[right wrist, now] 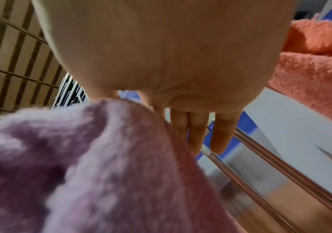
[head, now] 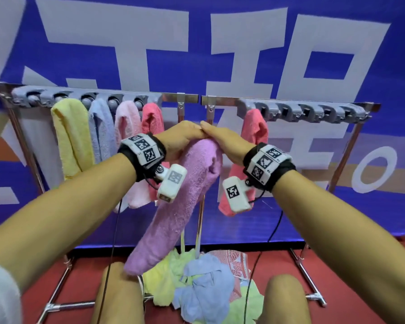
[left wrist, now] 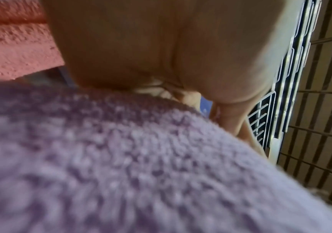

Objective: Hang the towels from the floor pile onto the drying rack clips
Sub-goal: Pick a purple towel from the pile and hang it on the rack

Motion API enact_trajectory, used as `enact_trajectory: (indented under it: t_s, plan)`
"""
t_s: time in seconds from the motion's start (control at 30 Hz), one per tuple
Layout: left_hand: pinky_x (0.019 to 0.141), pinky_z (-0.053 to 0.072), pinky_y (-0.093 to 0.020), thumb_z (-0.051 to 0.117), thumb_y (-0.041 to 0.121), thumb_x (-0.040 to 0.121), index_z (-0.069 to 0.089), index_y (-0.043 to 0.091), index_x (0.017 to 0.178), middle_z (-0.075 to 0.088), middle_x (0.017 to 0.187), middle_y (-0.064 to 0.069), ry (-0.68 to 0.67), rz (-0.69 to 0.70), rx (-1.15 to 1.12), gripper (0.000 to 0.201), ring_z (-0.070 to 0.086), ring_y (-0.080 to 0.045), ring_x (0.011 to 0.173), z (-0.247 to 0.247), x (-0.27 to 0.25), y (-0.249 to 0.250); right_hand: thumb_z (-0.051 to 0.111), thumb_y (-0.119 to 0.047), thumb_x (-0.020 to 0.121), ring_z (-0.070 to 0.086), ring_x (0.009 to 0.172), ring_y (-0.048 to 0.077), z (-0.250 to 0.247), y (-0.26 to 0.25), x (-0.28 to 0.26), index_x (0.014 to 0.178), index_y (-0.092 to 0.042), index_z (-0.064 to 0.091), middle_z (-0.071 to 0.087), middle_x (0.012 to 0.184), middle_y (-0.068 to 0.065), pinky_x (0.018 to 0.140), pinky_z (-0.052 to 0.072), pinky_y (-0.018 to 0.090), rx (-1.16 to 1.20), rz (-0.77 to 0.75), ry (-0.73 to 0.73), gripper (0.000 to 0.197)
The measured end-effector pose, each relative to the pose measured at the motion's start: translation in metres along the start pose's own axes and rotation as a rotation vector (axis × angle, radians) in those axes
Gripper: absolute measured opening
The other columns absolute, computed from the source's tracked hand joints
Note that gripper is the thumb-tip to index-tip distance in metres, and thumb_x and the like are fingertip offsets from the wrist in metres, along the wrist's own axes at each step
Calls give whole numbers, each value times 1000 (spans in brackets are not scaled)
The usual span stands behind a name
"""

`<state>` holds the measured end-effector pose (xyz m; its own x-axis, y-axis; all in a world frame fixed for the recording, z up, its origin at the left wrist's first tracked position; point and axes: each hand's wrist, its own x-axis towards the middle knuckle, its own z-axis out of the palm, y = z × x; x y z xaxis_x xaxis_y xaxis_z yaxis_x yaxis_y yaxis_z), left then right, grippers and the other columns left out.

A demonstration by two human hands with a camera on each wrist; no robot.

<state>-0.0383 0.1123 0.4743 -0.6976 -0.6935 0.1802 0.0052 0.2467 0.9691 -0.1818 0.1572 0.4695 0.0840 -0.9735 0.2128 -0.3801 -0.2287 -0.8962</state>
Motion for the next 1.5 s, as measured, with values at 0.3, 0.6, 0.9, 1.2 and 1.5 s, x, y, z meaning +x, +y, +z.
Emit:
enact_trajectory:
  t_s: [0.3, 0.6, 0.9, 1.2, 1.5]
  plan:
    - [52, 48, -21, 57, 14, 97, 66, -1, 78, 68, 61, -1, 107, -14, 34, 26, 60, -9, 53, -11, -7, -9, 54, -41, 98, 61, 79, 29, -6, -1, -8, 80, -10, 70, 68, 89, 21, 84, 52, 46, 0, 40, -48, 39]
    - [54, 52, -21, 49, 8, 99, 66, -4, 92, 71, 67, -6, -15, -79, -114, 23, 65, -14, 55, 1, -2, 3, 79, -42, 63, 59, 72, 16, -75, -2, -22, 103, 2, 54, 55, 87, 9, 69, 49, 34, 208, 9, 300, 65]
    - [105, 42, -55, 53, 16, 95, 53, -13, 130, 56, 127, -36, -104, -97, -171, 46, 58, -37, 104, 49, 26, 11, 59, -21, 74, 66, 103, 28, -77, 15, -40, 117, -4, 64, 68, 116, 15, 92, 54, 39, 381, 154, -51, 46]
    - [108, 43, -43, 46, 17, 98, 66, 9, 125, 70, 119, -16, -77, -155, -345, 34, 64, -29, 109, 78, 63, -1, 29, -7, 95, 64, 109, 24, -121, 26, -49, 127, 7, 57, 67, 120, 16, 94, 50, 30, 441, 86, -130, 45]
    - [82, 50, -30, 48, 15, 101, 61, 4, 120, 65, 105, -11, -29, -116, -308, 25, 62, -19, 89, 129, 124, -7, 53, -12, 85, 65, 75, 19, -191, 53, -36, 104, 1, 61, 68, 85, 8, 71, 52, 28, 380, 87, 52, 25]
